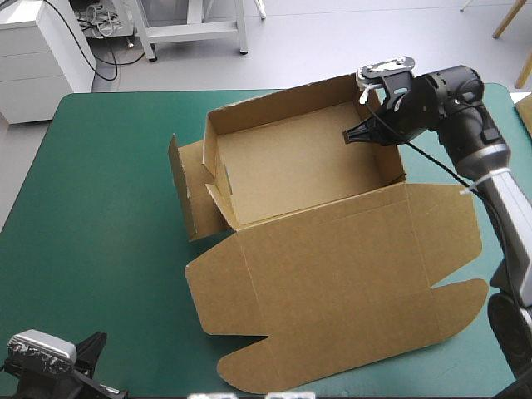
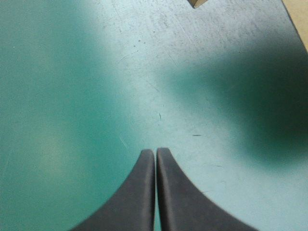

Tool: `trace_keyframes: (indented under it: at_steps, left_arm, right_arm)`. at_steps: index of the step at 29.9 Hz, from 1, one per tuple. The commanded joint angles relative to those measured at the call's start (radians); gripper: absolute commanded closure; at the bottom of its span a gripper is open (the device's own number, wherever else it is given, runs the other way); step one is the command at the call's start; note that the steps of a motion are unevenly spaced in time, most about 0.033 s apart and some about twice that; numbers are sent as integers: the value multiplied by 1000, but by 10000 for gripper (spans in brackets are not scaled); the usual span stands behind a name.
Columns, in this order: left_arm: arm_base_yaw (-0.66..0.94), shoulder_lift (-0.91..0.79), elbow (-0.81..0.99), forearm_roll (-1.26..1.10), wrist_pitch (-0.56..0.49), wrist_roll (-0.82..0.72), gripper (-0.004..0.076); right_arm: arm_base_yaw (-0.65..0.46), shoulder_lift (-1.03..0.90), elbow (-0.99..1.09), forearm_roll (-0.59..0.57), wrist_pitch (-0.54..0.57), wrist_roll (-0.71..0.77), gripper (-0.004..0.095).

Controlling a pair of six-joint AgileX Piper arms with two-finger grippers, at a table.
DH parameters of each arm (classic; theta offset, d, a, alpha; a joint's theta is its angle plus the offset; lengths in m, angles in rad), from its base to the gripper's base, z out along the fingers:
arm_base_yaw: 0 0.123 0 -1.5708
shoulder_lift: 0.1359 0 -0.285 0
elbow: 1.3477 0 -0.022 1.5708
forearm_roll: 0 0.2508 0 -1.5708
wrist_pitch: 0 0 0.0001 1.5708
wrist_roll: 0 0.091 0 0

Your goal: Fold the box

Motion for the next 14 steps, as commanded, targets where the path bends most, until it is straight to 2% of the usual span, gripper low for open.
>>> trace_keyframes:
  at_steps: [1,3,5,8,11,13,14]
  left_arm:
    - [-1,18,-21,-31,-72,-10,731]
    - [-1,18,-21,-67,-74,14,719]
    - [-3,18,-21,-104,-77,32,663]
    - [-3,18,-21,-135,-77,36,506]
    - [-3,18,-21,-137,-80,38,309]
    - [-3,18,-21,-142,-80,38,238]
    - [-3,18,-21,-153,-78,38,236]
  right_arm:
    - [-4,-102,-29,-13,-39,13,929]
    - [-4,-125,-29,-13,-39,13,929]
    - [-4,-140,-29,-15,-39,13,929]
    - [-4,-156,-29,-15,-39,13,929]
    - [-4,-164,-29,-15,-39,13,929]
    - [-4,-165,-29,-15,-39,13,929]
    - [-4,-165,-29,-13,-39,13,929]
